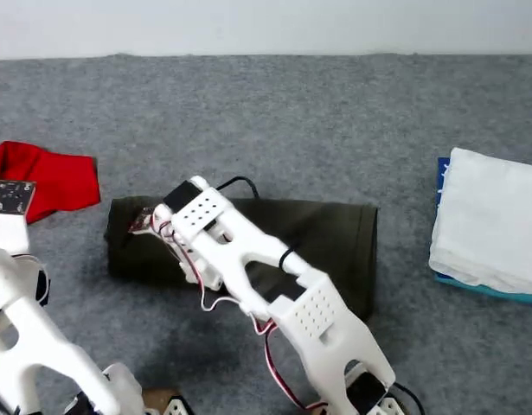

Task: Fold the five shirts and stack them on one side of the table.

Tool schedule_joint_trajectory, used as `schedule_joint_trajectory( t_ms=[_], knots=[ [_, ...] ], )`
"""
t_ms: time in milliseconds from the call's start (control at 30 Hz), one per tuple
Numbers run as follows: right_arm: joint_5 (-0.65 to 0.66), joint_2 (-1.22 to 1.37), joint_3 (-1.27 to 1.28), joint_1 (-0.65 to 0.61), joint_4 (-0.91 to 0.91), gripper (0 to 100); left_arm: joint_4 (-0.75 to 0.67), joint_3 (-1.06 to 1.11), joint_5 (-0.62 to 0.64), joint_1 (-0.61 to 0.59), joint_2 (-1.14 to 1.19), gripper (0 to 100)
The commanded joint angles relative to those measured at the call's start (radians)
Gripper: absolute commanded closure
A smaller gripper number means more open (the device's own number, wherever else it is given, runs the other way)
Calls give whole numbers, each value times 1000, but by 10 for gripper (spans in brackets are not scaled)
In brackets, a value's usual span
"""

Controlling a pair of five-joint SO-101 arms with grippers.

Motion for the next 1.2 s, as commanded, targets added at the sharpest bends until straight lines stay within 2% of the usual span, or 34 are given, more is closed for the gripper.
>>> schedule_joint_trajectory(
  t_ms=[0, 100, 200, 367, 533, 700, 933, 1167],
  knots=[
    [-3, -104, -23, 104, 42, 973, -18, -4, 5, 5, -25, 966],
    [-2, -177, -23, 162, 42, 973, -18, -4, 5, 5, -25, 966],
    [-3, -266, -23, 166, 41, 972, -20, -4, 5, 5, -25, 966],
    [-3, -348, -23, 64, 35, 971, -32, -5, 5, 5, -25, 966],
    [-11, -308, -21, -1, -51, 972, -31, -5, 5, 5, -25, 966],
    [-5, -176, -21, 25, -116, 972, -28, -5, 5, 5, -29, 966],
    [-5, 1, -23, 82, -47, 972, -28, -5, 5, 0, -31, 966],
    [-9, -134, -95, 84, 31, 972, -31, -5, 5, 2, -26, 966]
  ],
)
